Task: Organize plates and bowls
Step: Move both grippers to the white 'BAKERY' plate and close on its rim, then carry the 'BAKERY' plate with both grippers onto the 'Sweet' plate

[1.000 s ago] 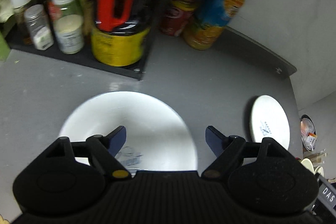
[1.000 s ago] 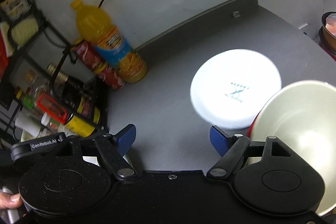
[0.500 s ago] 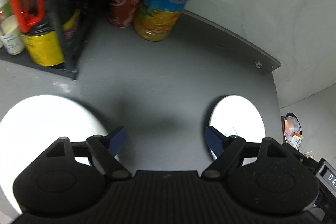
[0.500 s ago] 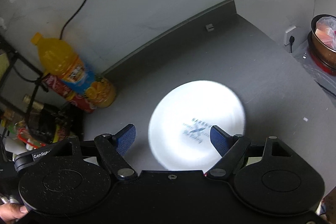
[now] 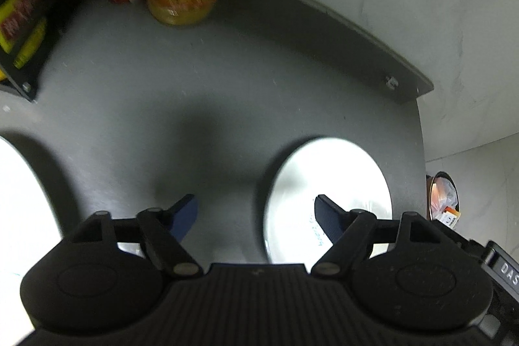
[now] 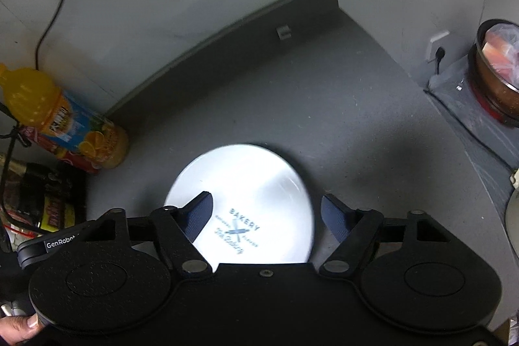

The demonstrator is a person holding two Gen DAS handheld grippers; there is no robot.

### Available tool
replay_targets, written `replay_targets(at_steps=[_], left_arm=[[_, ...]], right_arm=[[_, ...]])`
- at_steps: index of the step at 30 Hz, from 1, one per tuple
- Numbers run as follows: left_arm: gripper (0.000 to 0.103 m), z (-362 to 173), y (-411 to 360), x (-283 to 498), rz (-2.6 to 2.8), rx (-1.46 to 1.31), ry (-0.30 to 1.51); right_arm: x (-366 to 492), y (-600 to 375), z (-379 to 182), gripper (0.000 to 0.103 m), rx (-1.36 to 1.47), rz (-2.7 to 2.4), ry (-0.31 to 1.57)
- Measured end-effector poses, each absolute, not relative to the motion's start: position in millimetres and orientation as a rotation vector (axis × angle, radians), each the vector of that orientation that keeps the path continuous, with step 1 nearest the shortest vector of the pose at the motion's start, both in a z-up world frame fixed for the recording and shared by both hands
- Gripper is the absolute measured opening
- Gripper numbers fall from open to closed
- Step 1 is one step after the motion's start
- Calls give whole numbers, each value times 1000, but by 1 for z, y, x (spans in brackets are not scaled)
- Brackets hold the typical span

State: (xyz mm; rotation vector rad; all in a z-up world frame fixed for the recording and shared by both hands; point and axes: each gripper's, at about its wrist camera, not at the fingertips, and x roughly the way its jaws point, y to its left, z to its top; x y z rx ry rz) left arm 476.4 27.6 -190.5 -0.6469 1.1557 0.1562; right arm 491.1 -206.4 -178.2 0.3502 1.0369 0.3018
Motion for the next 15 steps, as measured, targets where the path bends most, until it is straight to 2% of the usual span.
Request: replay_targets(at_steps=[4, 7, 9, 13, 15], left_arm=[[71, -201, 21, 485, 170, -667, 1174], [57, -213, 19, 489, 182, -705, 1199], [40, -221, 18, 491, 195, -729, 1221], [29, -232, 18, 494, 214, -771, 1240], [24, -236, 17, 494, 221, -783, 1247]], right_arm=[[507, -211, -193, 51, 369, 325, 1094], [516, -210, -204, 46, 351, 332, 1136], [522, -210, -210, 45, 334, 346, 1162], [532, -206, -221, 44, 308, 378, 1211], [535, -204, -223, 40, 296, 382, 1219]])
